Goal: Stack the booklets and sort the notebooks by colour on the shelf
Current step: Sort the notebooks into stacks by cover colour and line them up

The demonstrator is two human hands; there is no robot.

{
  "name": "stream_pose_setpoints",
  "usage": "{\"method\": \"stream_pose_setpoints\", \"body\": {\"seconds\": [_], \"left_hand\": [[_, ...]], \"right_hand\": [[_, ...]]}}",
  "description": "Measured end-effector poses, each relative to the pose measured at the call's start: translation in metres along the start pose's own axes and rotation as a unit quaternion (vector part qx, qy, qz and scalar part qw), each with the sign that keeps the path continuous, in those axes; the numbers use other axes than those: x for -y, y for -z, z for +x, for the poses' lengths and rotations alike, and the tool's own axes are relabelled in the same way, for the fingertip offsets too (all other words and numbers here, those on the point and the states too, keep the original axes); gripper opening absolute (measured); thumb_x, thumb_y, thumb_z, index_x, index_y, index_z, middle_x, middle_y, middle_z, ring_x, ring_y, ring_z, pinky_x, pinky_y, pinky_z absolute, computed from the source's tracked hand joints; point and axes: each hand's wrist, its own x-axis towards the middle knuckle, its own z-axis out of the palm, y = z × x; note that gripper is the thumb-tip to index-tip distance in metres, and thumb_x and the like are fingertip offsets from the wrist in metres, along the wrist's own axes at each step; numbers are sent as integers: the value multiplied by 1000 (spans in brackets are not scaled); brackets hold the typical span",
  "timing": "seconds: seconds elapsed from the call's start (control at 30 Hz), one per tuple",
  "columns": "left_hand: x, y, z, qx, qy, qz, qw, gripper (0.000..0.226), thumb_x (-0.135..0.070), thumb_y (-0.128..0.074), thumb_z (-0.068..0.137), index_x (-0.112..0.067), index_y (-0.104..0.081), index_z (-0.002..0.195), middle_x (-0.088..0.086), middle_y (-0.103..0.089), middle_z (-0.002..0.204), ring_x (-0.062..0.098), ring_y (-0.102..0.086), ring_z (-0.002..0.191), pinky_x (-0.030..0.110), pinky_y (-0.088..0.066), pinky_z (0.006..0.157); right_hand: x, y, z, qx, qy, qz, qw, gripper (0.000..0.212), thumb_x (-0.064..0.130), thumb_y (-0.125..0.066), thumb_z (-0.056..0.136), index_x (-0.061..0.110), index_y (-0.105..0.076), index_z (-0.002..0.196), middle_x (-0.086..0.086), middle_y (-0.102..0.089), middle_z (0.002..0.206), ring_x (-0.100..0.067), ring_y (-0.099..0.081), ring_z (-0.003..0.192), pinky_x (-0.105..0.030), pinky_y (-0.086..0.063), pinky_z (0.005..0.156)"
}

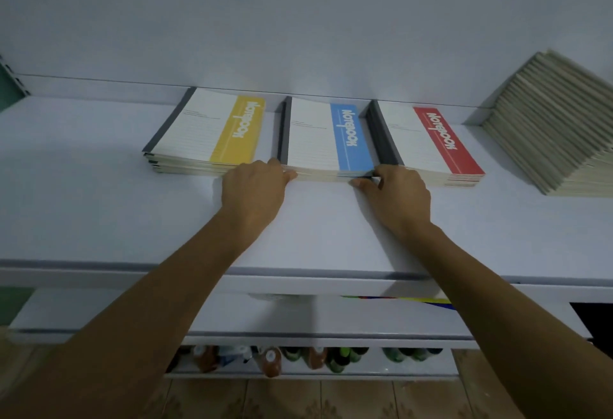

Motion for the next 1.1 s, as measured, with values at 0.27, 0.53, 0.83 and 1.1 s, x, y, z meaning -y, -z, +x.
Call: {"method": "stream_pose_setpoints", "body": {"seconds": [0.27, 0.53, 0.83, 1.1], "left_hand": [[0, 1, -5, -15, 23, -12, 1000, 46, -44, -30, 100, -12, -63, 107, 12, -65, 79, 32, -63, 73, 29, -35, 55], [4, 0, -1, 9, -42, -2, 999, 37, -29, -28, 103, -5, -54, 111, 13, -65, 85, 31, -62, 73, 31, -33, 52], [5, 0, -4, 12, -3, -32, 999, 38, -34, -29, 102, -10, -57, 115, 14, -65, 87, 33, -62, 78, 31, -36, 58], [1, 0, -6, -8, 29, -69, 997, 35, -37, -42, 99, -11, -64, 104, 12, -65, 82, 28, -60, 71, 28, -34, 54]], "right_hand": [[2, 6, -7, -10, 42, -123, 991, 37, 47, -47, 95, 16, -64, 103, -3, -70, 98, -23, -63, 81, -32, -52, 71], [2, 4, -3, 0, 40, -132, 990, 50, 55, -35, 95, 13, -59, 107, -8, -69, 101, -20, -58, 74, -30, -49, 66], [2, 6, -5, 7, 28, -107, 994, 37, 46, -45, 97, 13, -62, 105, -8, -69, 104, -26, -63, 87, -35, -53, 75], [-1, 7, -3, -8, -2, -13, 1000, 33, 44, -54, 93, 18, -61, 112, -5, -69, 109, -24, -63, 92, -37, -53, 78]]}}
